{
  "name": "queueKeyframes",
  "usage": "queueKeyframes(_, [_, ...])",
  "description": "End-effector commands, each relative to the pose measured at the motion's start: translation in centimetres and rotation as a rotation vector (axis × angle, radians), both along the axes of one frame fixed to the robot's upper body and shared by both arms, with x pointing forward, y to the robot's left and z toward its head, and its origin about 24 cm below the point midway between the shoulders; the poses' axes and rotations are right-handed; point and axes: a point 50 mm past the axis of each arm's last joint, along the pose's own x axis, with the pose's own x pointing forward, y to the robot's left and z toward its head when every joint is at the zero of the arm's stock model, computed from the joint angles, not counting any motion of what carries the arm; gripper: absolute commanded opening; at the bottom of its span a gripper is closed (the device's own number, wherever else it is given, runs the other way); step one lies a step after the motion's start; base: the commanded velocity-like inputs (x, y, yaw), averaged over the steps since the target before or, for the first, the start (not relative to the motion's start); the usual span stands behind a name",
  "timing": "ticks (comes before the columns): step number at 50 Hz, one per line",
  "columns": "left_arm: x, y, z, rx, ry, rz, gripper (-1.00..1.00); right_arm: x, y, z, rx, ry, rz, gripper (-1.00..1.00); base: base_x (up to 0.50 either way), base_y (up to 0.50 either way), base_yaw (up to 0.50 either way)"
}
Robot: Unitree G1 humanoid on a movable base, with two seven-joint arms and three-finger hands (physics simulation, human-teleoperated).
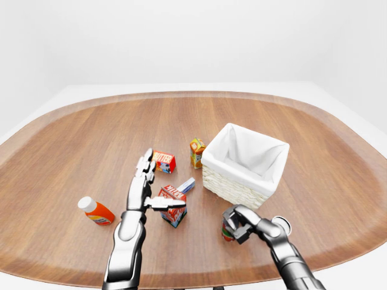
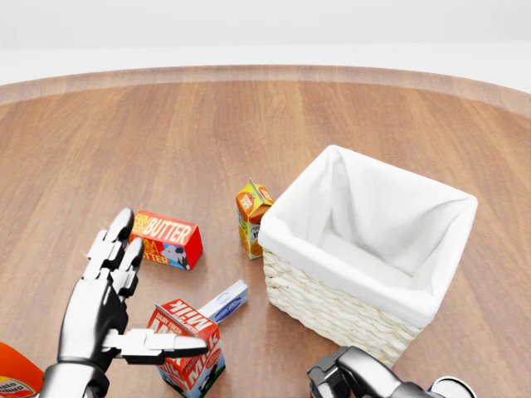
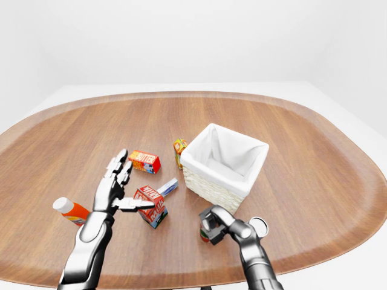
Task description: Pick up the tomato sauce, and put it in the basket.
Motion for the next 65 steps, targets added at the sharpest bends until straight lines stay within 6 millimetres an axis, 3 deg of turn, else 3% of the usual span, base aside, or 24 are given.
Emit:
queueKeyframes(1, [0.0,0.0,0.1,0.0,-0.004,0.0,0.92,0.0,0.0,0.5,-0.028,-0.032,0.01,-1.0,0.0,0.0,0.0])
queueKeyframes(20, [-0.1,-0.1,-0.1,0.002,0.003,-0.002,0.92,0.1,0.7,4.5,0.034,-0.22,0.047,-1.0,0.0,0.0,0.0])
queueKeyframes(22, [-0.1,0.0,-0.1,0.002,0.004,-0.001,0.91,-0.1,0.9,5.9,0.049,-0.283,0.066,-1.0,0.0,0.0,0.0])
queueKeyframes(34, [-0.1,-0.1,-0.4,0.004,0.016,-0.003,0.91,-1.1,1.5,8.6,0.059,-0.404,0.089,-1.0,0.0,0.0,0.0])
queueKeyframes(52, [-0.1,-0.1,-0.4,0.005,0.016,-0.002,0.91,-2.6,1.8,13.9,0.102,-0.537,0.035,-1.0,0.0,0.0,0.0])
queueKeyframes(65, [-0.2,-0.2,-0.5,0.005,0.021,-0.001,0.91,-2.9,2.0,18.2,0.096,-0.733,0.058,-1.0,0.0,0.0,0.0])
